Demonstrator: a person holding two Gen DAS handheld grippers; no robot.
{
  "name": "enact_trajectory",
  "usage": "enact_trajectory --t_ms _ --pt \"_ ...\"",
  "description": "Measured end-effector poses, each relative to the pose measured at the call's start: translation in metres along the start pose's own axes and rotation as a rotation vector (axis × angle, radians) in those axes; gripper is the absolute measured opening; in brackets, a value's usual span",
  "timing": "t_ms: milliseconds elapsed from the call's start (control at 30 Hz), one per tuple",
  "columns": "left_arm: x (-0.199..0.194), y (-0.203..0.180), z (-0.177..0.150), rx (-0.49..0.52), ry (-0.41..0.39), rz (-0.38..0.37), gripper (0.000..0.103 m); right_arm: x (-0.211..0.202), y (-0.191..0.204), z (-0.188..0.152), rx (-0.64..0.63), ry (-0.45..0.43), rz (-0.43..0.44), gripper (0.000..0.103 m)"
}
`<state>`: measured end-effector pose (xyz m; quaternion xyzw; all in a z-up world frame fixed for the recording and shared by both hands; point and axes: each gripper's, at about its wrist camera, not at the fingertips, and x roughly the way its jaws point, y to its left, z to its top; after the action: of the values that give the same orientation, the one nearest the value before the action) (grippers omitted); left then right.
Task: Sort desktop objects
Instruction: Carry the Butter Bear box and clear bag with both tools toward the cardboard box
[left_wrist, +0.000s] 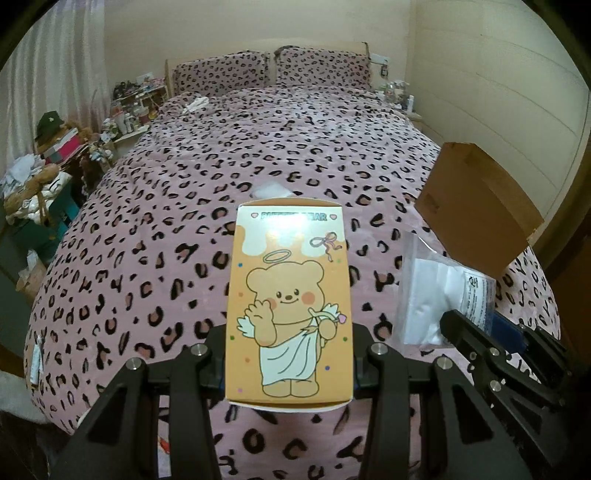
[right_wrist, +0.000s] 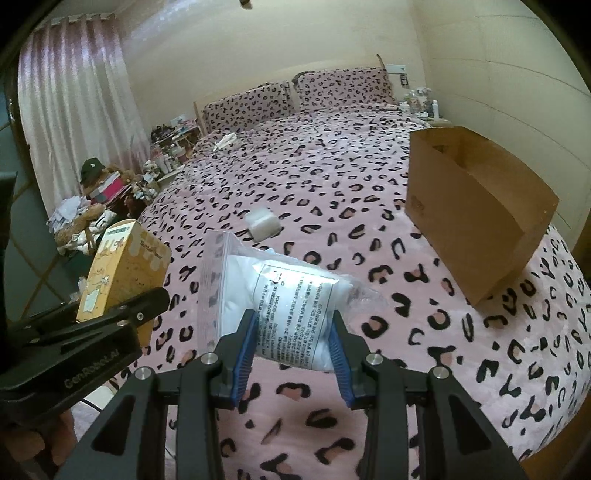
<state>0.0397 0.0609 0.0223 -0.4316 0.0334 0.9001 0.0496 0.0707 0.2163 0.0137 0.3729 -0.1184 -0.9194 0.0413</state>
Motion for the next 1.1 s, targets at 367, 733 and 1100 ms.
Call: enact_trajectory --t_ms 367,733,1100 --pt "0.014 -0.034 0.004 0.051 0.02 -0.034 0.044 -0.005 -0.036 0.001 0.058 -0.006 -0.037 0.038" --pt "0.023 -0.06 0.011 0.09 0.028 -0.06 0.045 -0.011 -0.059 0.006 0.093 -0.018 -0.069 0.038" --pt "0.027 -0.08 0.015 0.124 0.031 -0.083 0.045 -0.019 -0.077 0.01 0.116 -0.029 -0.093 0.038"
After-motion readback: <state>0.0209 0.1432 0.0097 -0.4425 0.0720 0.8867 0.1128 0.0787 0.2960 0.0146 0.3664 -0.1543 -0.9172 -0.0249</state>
